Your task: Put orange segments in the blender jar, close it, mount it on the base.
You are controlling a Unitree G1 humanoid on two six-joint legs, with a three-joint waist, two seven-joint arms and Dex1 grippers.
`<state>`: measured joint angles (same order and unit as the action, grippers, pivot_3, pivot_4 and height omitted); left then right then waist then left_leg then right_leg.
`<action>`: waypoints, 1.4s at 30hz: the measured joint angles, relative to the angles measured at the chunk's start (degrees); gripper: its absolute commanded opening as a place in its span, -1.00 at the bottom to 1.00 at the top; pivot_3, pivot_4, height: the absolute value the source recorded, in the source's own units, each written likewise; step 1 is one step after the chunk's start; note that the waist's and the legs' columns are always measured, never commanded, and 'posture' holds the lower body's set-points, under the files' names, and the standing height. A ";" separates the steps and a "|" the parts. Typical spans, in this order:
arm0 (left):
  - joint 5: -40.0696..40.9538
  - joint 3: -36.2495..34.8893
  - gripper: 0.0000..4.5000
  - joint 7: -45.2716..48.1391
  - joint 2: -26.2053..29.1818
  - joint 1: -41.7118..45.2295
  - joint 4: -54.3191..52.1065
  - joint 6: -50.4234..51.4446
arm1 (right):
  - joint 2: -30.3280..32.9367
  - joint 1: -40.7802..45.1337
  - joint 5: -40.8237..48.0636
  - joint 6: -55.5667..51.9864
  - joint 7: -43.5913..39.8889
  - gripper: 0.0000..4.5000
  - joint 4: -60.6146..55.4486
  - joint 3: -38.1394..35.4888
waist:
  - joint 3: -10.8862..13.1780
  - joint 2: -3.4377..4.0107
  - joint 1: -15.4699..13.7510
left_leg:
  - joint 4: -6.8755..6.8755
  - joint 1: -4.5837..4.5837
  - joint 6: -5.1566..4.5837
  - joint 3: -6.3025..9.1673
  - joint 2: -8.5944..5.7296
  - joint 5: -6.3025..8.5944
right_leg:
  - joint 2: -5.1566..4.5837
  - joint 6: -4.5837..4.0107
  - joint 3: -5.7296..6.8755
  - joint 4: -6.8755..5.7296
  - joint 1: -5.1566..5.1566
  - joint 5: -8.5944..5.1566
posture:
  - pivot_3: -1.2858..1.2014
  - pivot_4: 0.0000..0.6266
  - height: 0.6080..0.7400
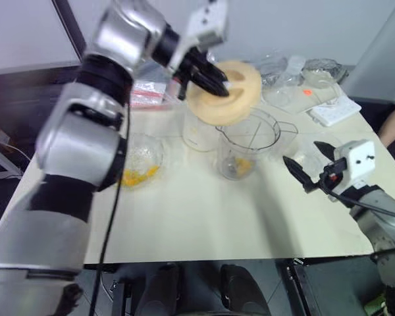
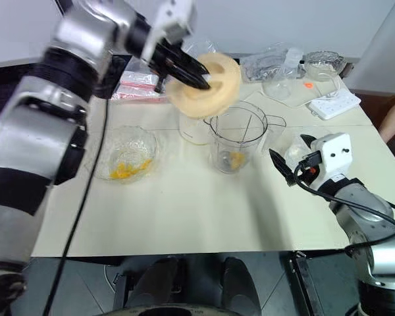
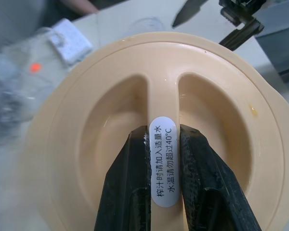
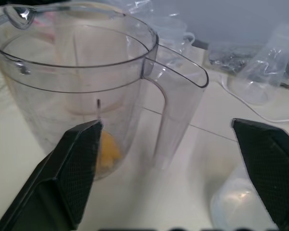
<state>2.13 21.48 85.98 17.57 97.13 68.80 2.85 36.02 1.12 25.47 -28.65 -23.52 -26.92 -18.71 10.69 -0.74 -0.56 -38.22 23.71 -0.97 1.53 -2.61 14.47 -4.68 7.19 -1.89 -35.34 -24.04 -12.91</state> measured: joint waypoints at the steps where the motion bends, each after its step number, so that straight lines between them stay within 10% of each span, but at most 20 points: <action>1: -1.08 0.06 -0.90 -0.83 -1.63 -0.01 1.87 -0.84 | -0.49 0.57 -0.59 0.40 0.49 1.00 0.21 0.32 | 0.00 0.00 0.03 | -0.01 0.13 0.00 -0.01 0.00 0.00 | 0.00 0.01 -0.02 -0.11 -0.18 0.01 | 0.03 -0.52 1.00; 26: -14.65 -5.28 -0.90 -17.29 -17.63 2.43 9.84 -2.88 | -9.97 -1.24 -9.59 5.38 7.50 1.00 -0.02 4.93 | -0.01 0.01 -0.01 | -0.11 0.49 0.01 0.05 -0.07 -0.01 | 0.02 0.04 -0.03 -0.65 -0.69 0.03 | 0.03 -0.52 1.00; 42: -18.43 -5.50 -0.90 -16.67 -16.40 0.66 8.57 0.67 | -10.98 -0.42 -11.83 5.92 8.39 1.00 0.70 5.34 | -0.03 0.01 0.02 | -0.08 -0.25 0.01 0.08 -0.06 -0.01 | 0.03 0.08 -0.03 -0.61 0.06 -0.02 | 0.03 -0.52 1.00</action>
<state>-16.30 15.98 69.31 1.16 97.79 77.37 3.52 25.04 0.70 13.64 -22.73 -15.13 -26.23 -13.37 10.66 -0.74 -0.53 -38.30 23.45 -0.96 1.61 -2.67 14.46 -4.65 7.27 -1.92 -35.95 -23.98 -12.93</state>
